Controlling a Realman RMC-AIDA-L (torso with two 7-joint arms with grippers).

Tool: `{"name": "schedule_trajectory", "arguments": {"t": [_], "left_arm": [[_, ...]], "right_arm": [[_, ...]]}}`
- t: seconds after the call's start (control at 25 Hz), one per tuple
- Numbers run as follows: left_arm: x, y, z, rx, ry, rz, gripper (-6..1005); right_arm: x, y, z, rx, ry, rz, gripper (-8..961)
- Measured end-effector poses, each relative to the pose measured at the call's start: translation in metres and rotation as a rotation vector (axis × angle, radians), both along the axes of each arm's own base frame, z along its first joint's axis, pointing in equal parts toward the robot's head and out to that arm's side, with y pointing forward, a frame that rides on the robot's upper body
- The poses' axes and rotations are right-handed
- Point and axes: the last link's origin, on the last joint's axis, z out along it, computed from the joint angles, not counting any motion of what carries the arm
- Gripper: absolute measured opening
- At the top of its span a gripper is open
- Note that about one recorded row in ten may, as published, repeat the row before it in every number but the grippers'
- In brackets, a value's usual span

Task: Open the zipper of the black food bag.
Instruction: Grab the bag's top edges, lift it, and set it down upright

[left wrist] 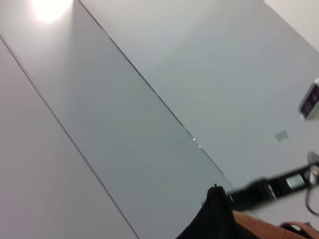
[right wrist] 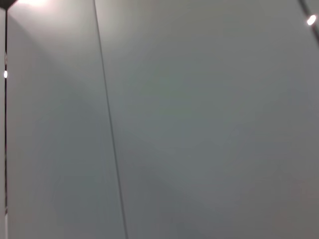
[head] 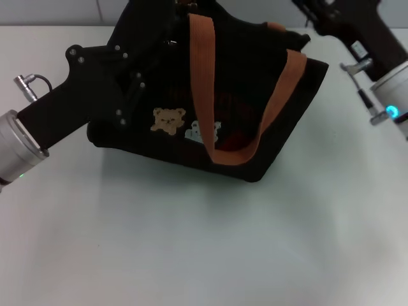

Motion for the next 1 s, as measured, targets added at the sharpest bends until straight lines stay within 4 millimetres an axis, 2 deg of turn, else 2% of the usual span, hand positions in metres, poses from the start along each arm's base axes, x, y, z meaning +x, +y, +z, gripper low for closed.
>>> {"name": "schedule_trajectory", "arguments": {"t": [0.08, 0.12, 0.2, 0.24, 0.28, 0.52, 0.72, 1.0], "left_arm": [[0.003, -0.001, 0.001, -0.001, -0.010, -0.021, 99], [0.005, -0.002, 0.002, -0.002, -0.012, -0.037, 99], [0.009, -0.002, 0.000, -0.009, -0.004, -0.067, 99], [0.010, -0.003, -0.001, -0.012, 0.002, -0.079, 99], [0.012, -0.003, -0.003, -0.015, 0.008, -0.094, 99], [0.024, -0.008, -0.016, -0.036, 0.055, -0.202, 99], [0.030, -0.016, -0.026, -0.033, 0.075, -0.278, 99], [0.033, -0.031, -0.036, -0.067, 0.088, -0.360, 99]], "right_arm": [[0.005, -0.008, -0.009, -0.040, -0.006, -0.015, 810], [0.019, -0.022, -0.018, -0.084, -0.018, -0.048, 810], [0.025, -0.029, -0.022, -0.102, -0.026, -0.060, 810], [0.036, -0.045, -0.030, -0.151, -0.040, -0.083, 810], [0.036, -0.045, -0.030, -0.151, -0.040, -0.083, 810], [0.051, -0.076, -0.059, -0.307, -0.112, -0.101, 810], [0.051, -0.085, -0.080, -0.409, -0.173, -0.119, 810], [0.047, -0.085, -0.091, -0.455, -0.213, -0.115, 810]]}}
